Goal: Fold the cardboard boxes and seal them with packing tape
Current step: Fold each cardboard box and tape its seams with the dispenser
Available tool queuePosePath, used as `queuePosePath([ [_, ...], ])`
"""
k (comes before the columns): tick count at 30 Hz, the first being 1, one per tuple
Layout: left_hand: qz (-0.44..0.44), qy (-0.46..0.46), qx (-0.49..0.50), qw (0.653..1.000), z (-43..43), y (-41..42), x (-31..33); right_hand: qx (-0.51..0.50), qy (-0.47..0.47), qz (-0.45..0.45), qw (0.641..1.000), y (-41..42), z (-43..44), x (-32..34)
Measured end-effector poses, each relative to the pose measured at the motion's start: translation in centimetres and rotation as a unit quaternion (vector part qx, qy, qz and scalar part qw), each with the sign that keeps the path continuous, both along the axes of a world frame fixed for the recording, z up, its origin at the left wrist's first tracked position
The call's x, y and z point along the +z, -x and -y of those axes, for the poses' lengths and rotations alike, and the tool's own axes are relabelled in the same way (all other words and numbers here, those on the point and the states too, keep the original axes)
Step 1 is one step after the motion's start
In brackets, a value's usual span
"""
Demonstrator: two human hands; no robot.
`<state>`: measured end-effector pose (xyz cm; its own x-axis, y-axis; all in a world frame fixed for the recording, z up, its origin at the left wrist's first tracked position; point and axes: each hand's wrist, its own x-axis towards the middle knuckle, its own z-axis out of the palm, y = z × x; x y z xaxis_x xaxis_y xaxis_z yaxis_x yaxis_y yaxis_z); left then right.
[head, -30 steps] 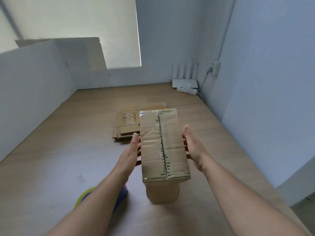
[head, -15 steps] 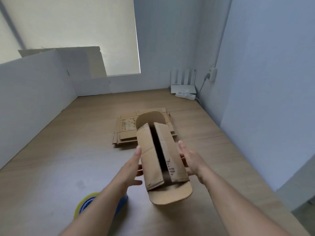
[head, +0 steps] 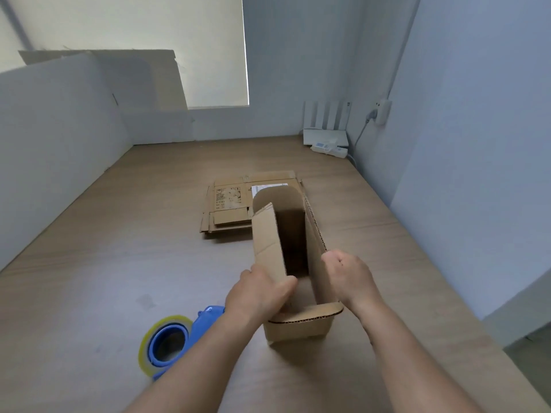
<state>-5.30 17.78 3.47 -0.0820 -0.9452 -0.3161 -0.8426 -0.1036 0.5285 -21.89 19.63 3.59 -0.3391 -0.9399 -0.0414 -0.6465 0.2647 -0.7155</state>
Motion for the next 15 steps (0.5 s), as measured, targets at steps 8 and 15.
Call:
queuePosePath([
  [8, -0.158, 0.037, 0.075, 0.984, -0.7, -2.0, 1.0, -0.035, 0.012, -0.121, 0.992, 1.1, -1.7, 0.9],
  [15, -0.167, 0.107, 0.138, 0.970, -5.1, -1.4, 3.4, 0.042, 0.081, -0.092, 0.992, 2.7, -2.8, 3.0],
])
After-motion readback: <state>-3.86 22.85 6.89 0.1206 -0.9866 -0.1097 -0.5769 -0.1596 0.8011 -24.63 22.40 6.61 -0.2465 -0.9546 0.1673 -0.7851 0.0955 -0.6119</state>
